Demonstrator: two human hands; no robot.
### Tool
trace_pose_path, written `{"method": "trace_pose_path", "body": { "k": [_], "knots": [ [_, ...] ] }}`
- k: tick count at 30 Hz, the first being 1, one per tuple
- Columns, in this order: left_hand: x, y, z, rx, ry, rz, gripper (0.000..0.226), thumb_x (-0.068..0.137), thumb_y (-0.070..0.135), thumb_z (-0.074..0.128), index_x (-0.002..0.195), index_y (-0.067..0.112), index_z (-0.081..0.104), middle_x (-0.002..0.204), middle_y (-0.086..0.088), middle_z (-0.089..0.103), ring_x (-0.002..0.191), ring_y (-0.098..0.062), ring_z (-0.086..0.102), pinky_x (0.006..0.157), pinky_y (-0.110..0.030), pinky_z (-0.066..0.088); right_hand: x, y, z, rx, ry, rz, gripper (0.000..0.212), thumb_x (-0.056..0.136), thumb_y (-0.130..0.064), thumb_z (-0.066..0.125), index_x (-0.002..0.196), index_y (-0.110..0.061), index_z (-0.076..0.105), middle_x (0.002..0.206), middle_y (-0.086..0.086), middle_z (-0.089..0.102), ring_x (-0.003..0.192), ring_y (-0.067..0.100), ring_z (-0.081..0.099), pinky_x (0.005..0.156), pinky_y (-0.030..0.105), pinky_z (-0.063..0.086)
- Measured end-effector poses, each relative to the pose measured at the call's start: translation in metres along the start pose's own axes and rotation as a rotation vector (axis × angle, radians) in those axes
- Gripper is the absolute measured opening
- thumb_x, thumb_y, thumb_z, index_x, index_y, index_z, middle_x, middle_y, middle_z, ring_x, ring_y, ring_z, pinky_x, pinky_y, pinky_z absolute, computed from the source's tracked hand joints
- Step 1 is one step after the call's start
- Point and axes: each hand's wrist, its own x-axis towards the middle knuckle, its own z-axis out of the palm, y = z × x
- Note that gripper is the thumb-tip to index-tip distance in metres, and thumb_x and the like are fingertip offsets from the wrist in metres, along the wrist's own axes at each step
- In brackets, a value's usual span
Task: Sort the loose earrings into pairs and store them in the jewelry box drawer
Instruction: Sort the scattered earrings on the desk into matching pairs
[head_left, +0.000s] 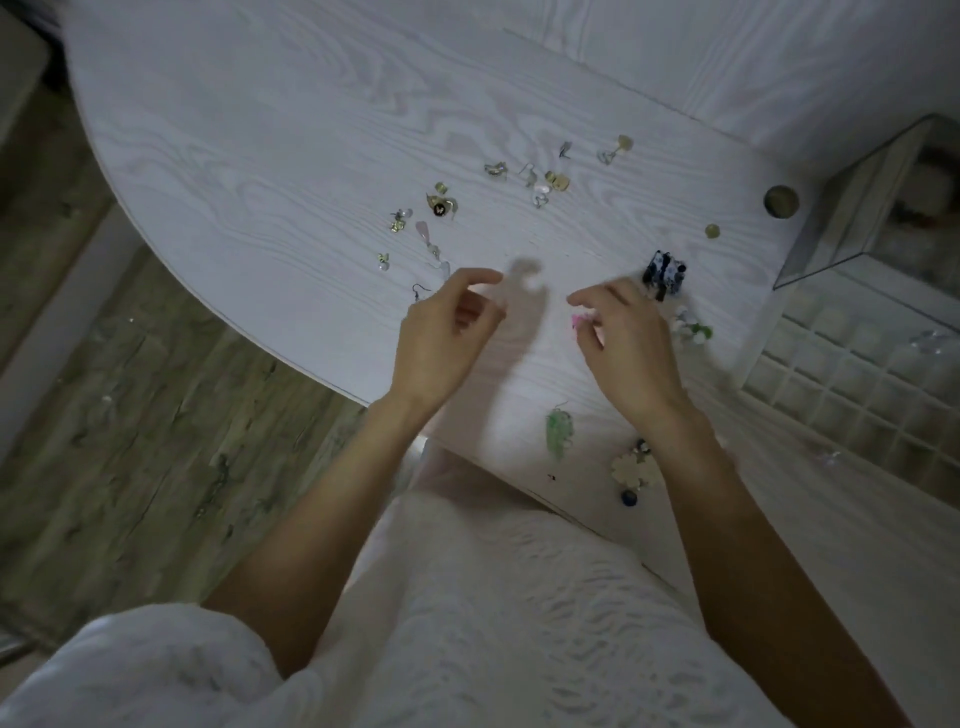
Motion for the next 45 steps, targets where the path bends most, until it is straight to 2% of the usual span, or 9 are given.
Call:
{"method": "trace_pose_path", "body": {
  "k": [7,10,14,17,22,25,28,34,45],
  "knots": [
    [0.017,-0.051,-0.039,0.203,0.196,-0.070,0.025,0.084,0.017,0.059,0.109,0.020,0.061,0.102,0.005,0.064,0.090,-0.011,0.059,0.080,-0.036,0.051,0.030,-0.050,0.052,0.008,-0.159,-0.237,0.022,0.089,-0.008,0.057,0.110,-0.008,0.063,0.104,0.010,0.059,0.095,0.025,0.055,0.074,0.034,0.050],
    [0.039,-0.054,-0.037,0.278,0.108,-0.044,0.022,0.087,0.021,0.057,0.108,0.018,0.063,0.103,0.000,0.066,0.091,-0.015,0.060,0.079,-0.031,0.049,0.033,-0.063,0.076,-0.015,-0.223,-0.251,0.020,0.091,-0.009,0.053,0.107,-0.005,0.064,0.098,0.014,0.056,0.087,0.026,0.054,0.067,0.036,0.050],
    [0.058,-0.053,-0.028,0.471,0.028,-0.040,0.031,0.086,0.042,0.058,0.102,0.016,0.064,0.093,-0.003,0.065,0.082,-0.020,0.061,0.072,-0.035,0.050,0.023,-0.060,0.085,-0.023,-0.220,-0.217,0.019,0.090,-0.008,0.054,0.105,-0.004,0.064,0.099,0.013,0.057,0.087,0.026,0.055,0.066,0.039,0.051],
    [0.060,-0.052,-0.024,0.522,0.015,-0.018,0.023,0.084,0.031,0.060,0.100,0.014,0.062,0.091,-0.004,0.065,0.082,-0.022,0.060,0.070,-0.036,0.050,0.015,-0.052,0.077,-0.045,-0.185,-0.191,0.020,0.091,-0.008,0.054,0.107,-0.004,0.065,0.103,0.012,0.058,0.091,0.024,0.055,0.067,0.035,0.052],
    [0.044,-0.057,-0.028,0.383,-0.007,0.010,0.015,0.087,0.026,0.061,0.097,0.016,0.066,0.089,0.003,0.070,0.080,-0.013,0.064,0.073,-0.026,0.050,0.007,-0.031,0.059,-0.078,-0.114,-0.120,0.018,0.090,-0.008,0.055,0.103,-0.005,0.066,0.104,0.011,0.060,0.096,0.025,0.054,0.070,0.036,0.051],
    [0.032,-0.063,-0.031,0.256,0.040,-0.079,0.014,0.085,0.030,0.065,0.093,0.019,0.068,0.084,0.010,0.067,0.077,-0.004,0.062,0.071,-0.010,0.045,0.006,-0.027,0.057,-0.088,-0.088,-0.094,0.016,0.089,-0.009,0.057,0.101,-0.005,0.066,0.103,0.011,0.059,0.096,0.026,0.054,0.067,0.034,0.049],
    [0.027,-0.068,-0.031,0.169,0.075,-0.159,0.016,0.081,0.031,0.070,0.093,0.020,0.068,0.082,0.010,0.065,0.075,-0.003,0.060,0.072,-0.011,0.046,0.008,-0.037,0.060,-0.091,-0.080,-0.133,0.018,0.088,-0.011,0.059,0.104,-0.006,0.064,0.105,0.011,0.059,0.099,0.025,0.053,0.068,0.027,0.043],
    [0.025,-0.067,-0.034,0.151,0.085,-0.176,0.016,0.083,0.035,0.066,0.092,0.022,0.068,0.080,0.011,0.064,0.072,-0.001,0.057,0.065,-0.002,0.039,0.011,-0.068,0.087,-0.074,-0.165,-0.278,0.025,0.079,-0.011,0.069,0.104,-0.009,0.066,0.098,0.011,0.060,0.093,0.028,0.054,0.069,0.035,0.048],
    [0.001,-0.071,-0.037,0.220,0.020,-0.072,0.017,0.083,0.022,0.065,0.100,0.019,0.065,0.091,0.004,0.067,0.079,-0.007,0.059,0.074,-0.023,0.049,0.014,-0.034,0.065,-0.076,-0.112,-0.177,0.025,0.085,-0.005,0.061,0.109,-0.006,0.063,0.106,0.012,0.059,0.098,0.026,0.054,0.072,0.028,0.046]
  ]
}}
